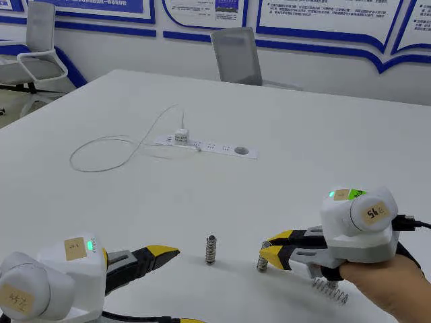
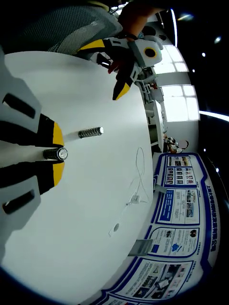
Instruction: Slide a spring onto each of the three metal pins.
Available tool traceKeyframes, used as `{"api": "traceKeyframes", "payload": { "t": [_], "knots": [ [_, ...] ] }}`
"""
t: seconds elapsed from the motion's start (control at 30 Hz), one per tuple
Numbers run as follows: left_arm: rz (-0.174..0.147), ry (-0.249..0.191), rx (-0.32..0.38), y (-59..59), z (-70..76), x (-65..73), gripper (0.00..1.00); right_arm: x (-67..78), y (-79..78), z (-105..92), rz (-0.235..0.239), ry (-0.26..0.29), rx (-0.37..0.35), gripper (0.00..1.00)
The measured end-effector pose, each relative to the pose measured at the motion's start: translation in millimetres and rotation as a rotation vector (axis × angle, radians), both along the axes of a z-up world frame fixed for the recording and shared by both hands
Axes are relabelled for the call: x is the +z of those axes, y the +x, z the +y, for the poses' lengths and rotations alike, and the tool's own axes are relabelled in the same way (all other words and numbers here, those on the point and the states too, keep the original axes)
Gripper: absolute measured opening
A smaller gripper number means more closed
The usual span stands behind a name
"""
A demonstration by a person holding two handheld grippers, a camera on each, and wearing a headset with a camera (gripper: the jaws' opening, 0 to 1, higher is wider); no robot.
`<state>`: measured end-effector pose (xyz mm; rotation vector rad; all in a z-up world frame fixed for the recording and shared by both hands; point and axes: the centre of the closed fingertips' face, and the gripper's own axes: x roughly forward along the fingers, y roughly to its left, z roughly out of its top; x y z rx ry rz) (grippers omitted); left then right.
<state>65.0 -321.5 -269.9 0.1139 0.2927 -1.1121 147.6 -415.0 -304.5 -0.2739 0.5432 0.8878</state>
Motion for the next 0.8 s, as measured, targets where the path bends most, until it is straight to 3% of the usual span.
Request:
{"api": "traceKeyframes", "payload": {
  "t": [0.8],
  "knots": [
    [-0.003,-0.002,-0.004,0.4,-0.4,1.4,0.73,-4.2,-2.8,-5.4,0.013,-0.020,-0.010,0.15]
  ]
}}
